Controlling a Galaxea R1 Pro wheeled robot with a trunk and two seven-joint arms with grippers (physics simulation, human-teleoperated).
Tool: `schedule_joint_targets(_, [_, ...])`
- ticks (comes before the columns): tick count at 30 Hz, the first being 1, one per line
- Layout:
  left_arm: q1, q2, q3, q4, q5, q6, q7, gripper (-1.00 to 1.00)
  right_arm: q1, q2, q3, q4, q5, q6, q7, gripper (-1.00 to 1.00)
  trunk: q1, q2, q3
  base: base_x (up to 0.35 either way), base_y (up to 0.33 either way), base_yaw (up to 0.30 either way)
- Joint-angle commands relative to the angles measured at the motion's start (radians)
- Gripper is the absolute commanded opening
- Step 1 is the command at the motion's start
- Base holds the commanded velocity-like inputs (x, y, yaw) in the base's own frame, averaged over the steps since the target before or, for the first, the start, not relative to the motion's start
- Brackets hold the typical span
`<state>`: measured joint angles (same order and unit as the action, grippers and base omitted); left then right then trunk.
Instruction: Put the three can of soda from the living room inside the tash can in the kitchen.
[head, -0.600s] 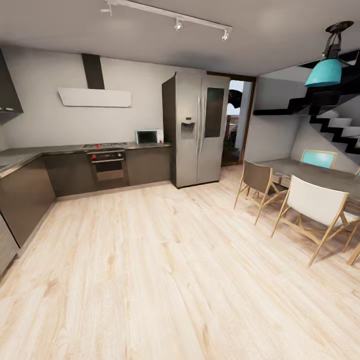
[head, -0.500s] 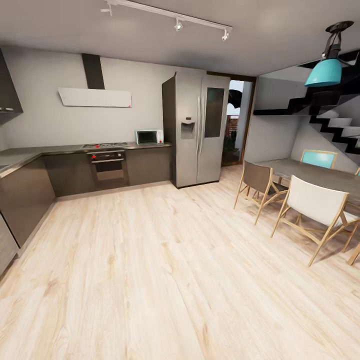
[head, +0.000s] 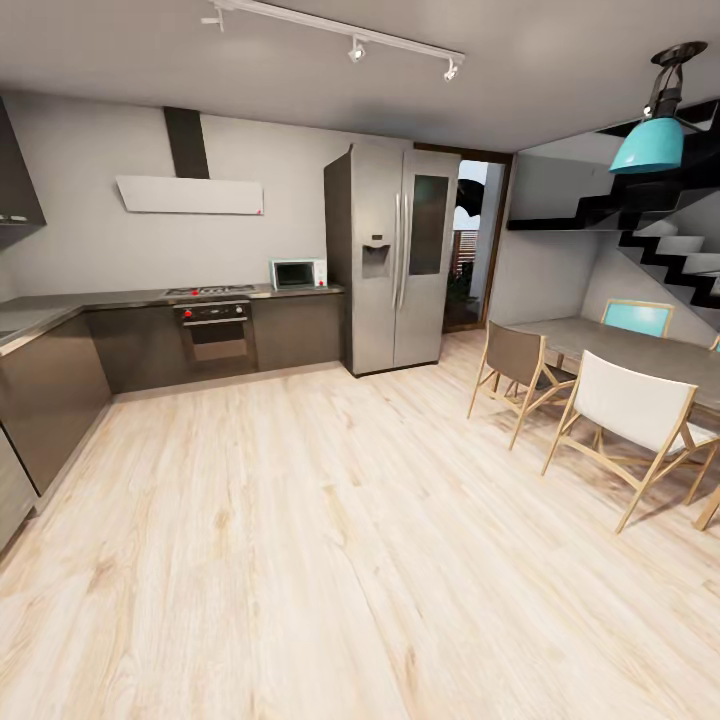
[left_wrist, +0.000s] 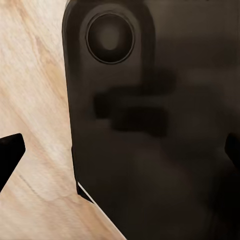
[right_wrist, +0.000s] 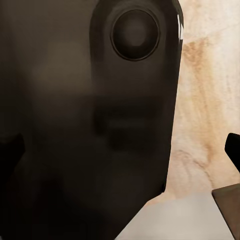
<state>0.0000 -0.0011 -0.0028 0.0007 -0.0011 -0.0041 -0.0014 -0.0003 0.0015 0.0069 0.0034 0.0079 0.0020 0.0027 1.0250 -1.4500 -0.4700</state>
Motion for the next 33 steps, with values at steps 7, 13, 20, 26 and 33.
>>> schedule_joint_targets(7, [0.000,0.000,0.000,0.000,0.001,0.000,0.000,1.00,0.000,0.000,0.000,0.000,0.001,0.000,0.000,1.00,0.000,0.000,0.000,0.000,0.000,0.000])
schedule_joint_targets(13, [-0.008,0.032,0.002,-0.026,0.001,-0.029,-0.015,1.00,0.001,-0.034,0.000,-0.032,0.004,-0.030,0.029,1.00,0.000,0.000,0.000,0.000,0.000,0.000])
schedule_joint_targets(20, [-0.022,0.047,0.003,-0.106,0.004,-0.103,-0.091,1.00,0.001,-0.075,-0.002,-0.102,0.005,-0.225,0.076,1.00,0.000,0.000,0.000,0.000,0.000,0.000])
schedule_joint_targets(26, [-0.026,0.050,0.004,-0.252,0.006,-0.099,-0.106,1.00,-0.007,-0.089,-0.002,-0.171,0.005,-0.237,0.144,1.00,0.000,0.000,0.000,0.000,0.000,0.000])
schedule_joint_targets(33, [-0.027,0.051,0.005,-0.441,0.041,-0.076,-0.110,1.00,-0.009,-0.106,-0.003,-0.331,0.005,-0.240,0.224,1.00,0.000,0.000,0.000,0.000,0.000,0.000])
